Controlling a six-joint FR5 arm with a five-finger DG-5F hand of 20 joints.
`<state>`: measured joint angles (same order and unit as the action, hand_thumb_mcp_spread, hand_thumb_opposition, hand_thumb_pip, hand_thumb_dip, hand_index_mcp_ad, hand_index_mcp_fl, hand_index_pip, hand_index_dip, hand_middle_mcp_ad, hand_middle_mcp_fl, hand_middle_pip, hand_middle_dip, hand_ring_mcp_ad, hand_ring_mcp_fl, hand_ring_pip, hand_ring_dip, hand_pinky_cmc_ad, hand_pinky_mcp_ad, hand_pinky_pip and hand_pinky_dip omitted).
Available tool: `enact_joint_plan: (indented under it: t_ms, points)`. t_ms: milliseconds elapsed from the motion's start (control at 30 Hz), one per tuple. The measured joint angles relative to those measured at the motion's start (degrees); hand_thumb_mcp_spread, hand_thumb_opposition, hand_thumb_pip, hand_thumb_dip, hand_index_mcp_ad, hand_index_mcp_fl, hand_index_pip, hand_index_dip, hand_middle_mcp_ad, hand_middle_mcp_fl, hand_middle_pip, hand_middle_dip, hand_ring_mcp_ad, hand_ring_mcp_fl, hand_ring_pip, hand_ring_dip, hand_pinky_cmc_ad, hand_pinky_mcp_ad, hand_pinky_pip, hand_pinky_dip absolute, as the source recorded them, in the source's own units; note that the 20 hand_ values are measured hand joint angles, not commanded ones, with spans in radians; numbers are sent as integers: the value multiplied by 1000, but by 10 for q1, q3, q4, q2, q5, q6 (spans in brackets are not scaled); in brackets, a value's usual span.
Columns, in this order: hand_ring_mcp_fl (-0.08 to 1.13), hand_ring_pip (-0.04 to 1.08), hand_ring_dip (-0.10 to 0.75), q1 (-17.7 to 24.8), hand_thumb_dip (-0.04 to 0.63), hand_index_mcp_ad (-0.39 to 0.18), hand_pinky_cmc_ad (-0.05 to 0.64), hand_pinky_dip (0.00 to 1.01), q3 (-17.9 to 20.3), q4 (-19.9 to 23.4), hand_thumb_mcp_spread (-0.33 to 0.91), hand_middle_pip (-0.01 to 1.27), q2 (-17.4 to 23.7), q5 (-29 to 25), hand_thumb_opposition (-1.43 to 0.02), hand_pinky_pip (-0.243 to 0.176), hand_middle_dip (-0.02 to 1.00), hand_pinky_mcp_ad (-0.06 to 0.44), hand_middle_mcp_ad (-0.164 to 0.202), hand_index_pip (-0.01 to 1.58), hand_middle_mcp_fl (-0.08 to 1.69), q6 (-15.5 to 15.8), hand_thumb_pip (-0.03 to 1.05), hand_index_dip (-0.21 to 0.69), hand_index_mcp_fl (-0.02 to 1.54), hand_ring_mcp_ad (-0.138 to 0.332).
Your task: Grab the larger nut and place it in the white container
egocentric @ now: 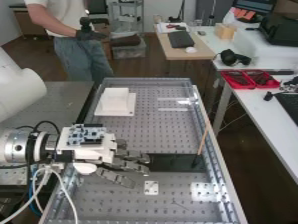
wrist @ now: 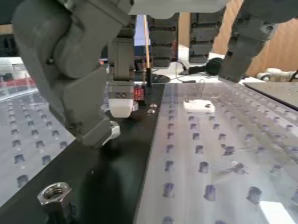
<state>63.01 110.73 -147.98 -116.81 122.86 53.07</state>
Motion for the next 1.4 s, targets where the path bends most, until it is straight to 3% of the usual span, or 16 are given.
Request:
enact_joint_plan:
  t_ms: [300, 1133, 1400]
  points:
    - [5, 68, 164, -4, 237, -154, 393, 482, -5, -7, 354, 119, -3, 11, -908, -96, 237, 311, 70, 1555, 10, 14, 705, 202, 21, 169]
    - [2, 79, 164, -5, 236, -152, 382, 482, -13, -8, 354, 119, -11, 18, -906, -96, 234, 302, 66, 1553, 12, 14, 719, 143, 21, 161]
    - [2, 79, 164, -6, 236, -152, 379, 482, -14, -5, 354, 119, -14, 19, -906, -96, 237, 297, 66, 1552, 12, 14, 721, 112, 148, 161]
